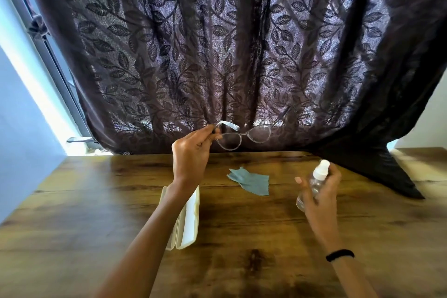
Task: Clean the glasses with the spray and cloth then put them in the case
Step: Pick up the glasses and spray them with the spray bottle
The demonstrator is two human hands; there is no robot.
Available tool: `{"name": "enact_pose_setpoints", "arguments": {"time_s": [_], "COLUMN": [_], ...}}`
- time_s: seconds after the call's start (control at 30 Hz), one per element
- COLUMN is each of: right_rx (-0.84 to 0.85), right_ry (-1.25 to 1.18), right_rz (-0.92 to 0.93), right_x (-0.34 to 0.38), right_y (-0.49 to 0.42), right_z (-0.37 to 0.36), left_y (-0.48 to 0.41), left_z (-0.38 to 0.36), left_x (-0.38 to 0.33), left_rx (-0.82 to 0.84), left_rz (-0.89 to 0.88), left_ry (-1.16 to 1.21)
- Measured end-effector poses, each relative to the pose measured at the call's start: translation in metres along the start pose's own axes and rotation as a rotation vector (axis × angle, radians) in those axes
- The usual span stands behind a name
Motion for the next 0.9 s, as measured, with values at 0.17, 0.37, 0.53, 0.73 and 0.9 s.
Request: {"name": "enact_pose_setpoints", "arguments": {"time_s": [0.17, 0.37, 0.53, 0.73, 0.9], "right_rx": [0.071, 0.081, 0.036, -0.197, 0.041], "right_ry": [0.058, 0.086, -0.016, -0.027, 0.013], "right_rz": [-0.131, -0.194, -0.211, 0.025, 0.042], "right_x": [-0.025, -0.034, -0.014, 0.041, 0.065], "right_y": [0.015, 0.027, 0.024, -0.021, -0.062], "right_z": [-0.003, -0.005, 0.000, 0.016, 0.011], "left_y": [0.003, 0.005, 0.006, 0.005, 0.003], "left_z": [-0.003, -0.003, -0.002, -0.001, -0.005], "left_x": [-0.002, 0.002, 0.005, 0.003, 0.004], "left_rx": [-0.002, -0.003, -0.046, -0.092, -0.129], "left_rz": [0.003, 0.000, 0.026, 0.094, 0.230], "left_ry": [0.002, 0.013, 0.062, 0.187, 0.246]}}
Point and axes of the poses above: each hand's wrist, its own y-axis away from the middle knuckle, its own z-axis out of the back of the hand, x = y × z, the point moved 2 cm from there along -y, towards the middle knuckle, and after that the axes turned 5 degrees about y, right-handed, at the moved point
